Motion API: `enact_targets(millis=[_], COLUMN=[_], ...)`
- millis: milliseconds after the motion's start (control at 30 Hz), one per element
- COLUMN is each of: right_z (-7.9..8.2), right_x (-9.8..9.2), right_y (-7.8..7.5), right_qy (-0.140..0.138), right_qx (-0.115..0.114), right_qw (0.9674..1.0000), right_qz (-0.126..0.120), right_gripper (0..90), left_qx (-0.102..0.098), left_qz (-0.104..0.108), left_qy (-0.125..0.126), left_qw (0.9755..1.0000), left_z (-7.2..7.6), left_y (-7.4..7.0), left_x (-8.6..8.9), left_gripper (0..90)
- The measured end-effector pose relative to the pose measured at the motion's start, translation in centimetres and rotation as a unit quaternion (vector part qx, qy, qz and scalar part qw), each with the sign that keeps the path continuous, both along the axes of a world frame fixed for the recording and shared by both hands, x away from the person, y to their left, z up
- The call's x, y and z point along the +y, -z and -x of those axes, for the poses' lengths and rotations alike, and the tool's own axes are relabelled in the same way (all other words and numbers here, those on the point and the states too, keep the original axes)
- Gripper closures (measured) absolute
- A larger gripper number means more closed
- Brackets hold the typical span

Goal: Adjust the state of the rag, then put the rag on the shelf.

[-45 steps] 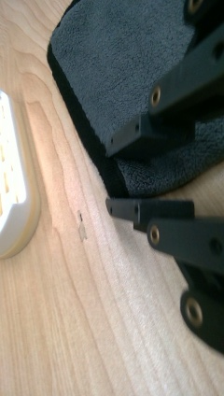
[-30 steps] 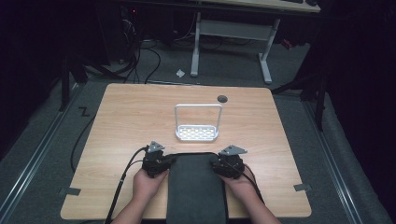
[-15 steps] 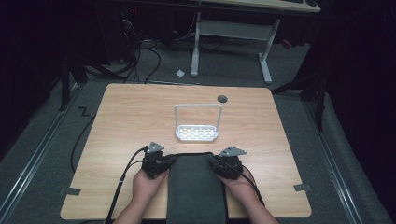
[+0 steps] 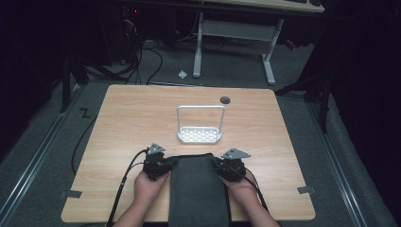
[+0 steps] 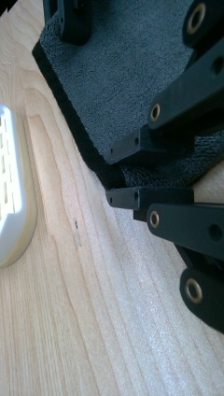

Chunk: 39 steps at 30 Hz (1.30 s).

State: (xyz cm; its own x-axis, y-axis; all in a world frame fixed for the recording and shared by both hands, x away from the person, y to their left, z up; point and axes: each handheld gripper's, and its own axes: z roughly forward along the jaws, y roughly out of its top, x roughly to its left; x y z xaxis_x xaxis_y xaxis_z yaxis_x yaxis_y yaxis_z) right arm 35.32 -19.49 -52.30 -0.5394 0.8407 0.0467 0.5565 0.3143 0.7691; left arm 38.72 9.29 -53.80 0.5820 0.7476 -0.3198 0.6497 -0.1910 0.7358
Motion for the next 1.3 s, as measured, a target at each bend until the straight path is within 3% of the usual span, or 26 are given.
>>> enact_targets(millis=[200, 433, 733, 1000, 1300], right_z=[0.5, 1.1, 1.6, 1.5, 1.2], right_x=[0.0, 0.0, 0.1, 0.4, 0.3], right_y=[-0.5, -1.5, -3.4, -5.1, -7.7], right_qy=[0.0, 0.004, 0.005, 0.005, 0.011], right_qx=[-0.019, -0.052, -0.089, -0.116, -0.147], right_qw=[0.9998, 0.9986, 0.996, 0.9931, 0.9887], right_qz=[-0.002, -0.004, -0.007, -0.012, -0.025], right_gripper=[78.9, 78.8, 78.7, 78.6, 78.6], left_qx=[-0.012, -0.051, -0.103, -0.125, -0.167], left_qz=[0.021, 0.044, 0.062, 0.069, 0.076], left_qy=[-0.002, -0.012, -0.011, -0.007, -0.008], left_qw=[0.9997, 0.9977, 0.9927, 0.9897, 0.9829], left_z=[0.4, 1.1, 1.9, 1.8, 1.3], left_y=[-0.4, -2.3, -4.8, -6.9, -10.3], left_x=[0.3, 0.5, 0.6, 0.6, 0.3], left_gripper=[82.4, 82.7, 83.0, 83.0, 83.2])
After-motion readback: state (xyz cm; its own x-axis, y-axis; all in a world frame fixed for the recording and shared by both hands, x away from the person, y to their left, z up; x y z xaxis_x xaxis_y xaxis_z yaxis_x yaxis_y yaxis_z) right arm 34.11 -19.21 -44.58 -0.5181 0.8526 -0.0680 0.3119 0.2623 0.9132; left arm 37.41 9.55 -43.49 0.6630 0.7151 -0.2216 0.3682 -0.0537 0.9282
